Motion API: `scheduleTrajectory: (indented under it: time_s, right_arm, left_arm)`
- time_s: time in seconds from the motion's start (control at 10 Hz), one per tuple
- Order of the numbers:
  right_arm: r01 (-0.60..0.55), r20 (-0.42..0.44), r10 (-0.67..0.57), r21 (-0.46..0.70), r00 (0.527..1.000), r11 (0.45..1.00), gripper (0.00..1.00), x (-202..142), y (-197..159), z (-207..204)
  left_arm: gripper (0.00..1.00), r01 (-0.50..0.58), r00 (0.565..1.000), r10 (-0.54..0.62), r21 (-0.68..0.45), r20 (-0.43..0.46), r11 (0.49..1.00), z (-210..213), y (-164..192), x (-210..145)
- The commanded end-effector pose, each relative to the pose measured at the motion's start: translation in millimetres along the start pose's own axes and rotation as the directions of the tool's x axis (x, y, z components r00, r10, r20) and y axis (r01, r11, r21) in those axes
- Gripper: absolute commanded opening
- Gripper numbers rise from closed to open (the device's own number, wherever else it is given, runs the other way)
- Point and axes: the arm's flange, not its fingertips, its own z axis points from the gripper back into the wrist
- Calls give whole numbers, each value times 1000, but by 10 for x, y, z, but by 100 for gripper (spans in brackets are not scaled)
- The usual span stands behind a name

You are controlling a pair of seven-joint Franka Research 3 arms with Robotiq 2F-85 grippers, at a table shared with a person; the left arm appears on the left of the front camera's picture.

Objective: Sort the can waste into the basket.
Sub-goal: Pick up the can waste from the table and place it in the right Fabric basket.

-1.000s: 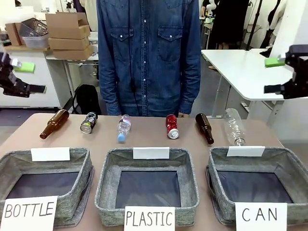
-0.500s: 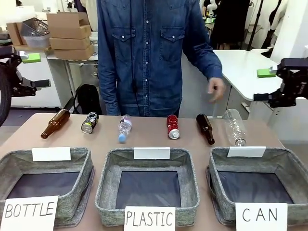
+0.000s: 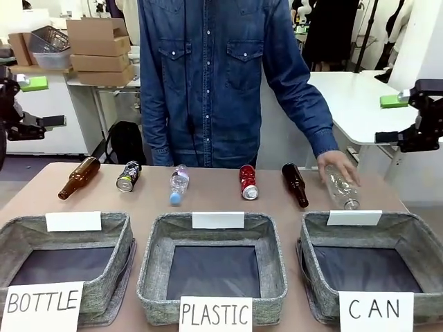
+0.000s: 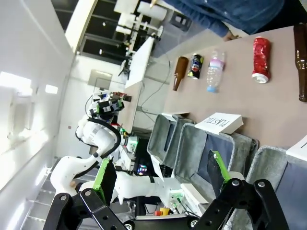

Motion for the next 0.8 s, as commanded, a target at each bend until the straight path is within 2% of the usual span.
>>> scheduleTrajectory:
  time_s: [0.0,0.2,0.3,0.4,0.5,0.6,0.7]
  right_arm:
    - [-8,11,8,23,1000,1000,100,43,8,-29]
    - [-8,11,8,23,1000,1000,100,43,8,-29]
    - [-8,11,8,23,1000,1000,100,43,8,-29]
    - [-8,11,8,23,1000,1000,100,43,8,-29]
    - [-8,11,8,23,1000,1000,100,43,8,-29]
    - [-8,11,8,23,1000,1000,100,43,8,-29]
    - [-8,11,8,23,1000,1000,100,43,8,-29]
  left_arm:
    - [100,18,1000,-18,-5,-11,1000,-2,6,19]
    - [100,0,1000,0,2,-1,1000,-3,3,-1]
    - [100,-12,998,27,225,-63,974,-139,-14,180]
    - [100,1,996,43,508,-74,861,-356,24,326]
    - [100,15,994,60,662,-90,749,-532,59,405]
    - [100,52,991,53,707,-125,705,-754,89,480]
    - [100,92,980,65,713,-189,696,-1051,150,576]
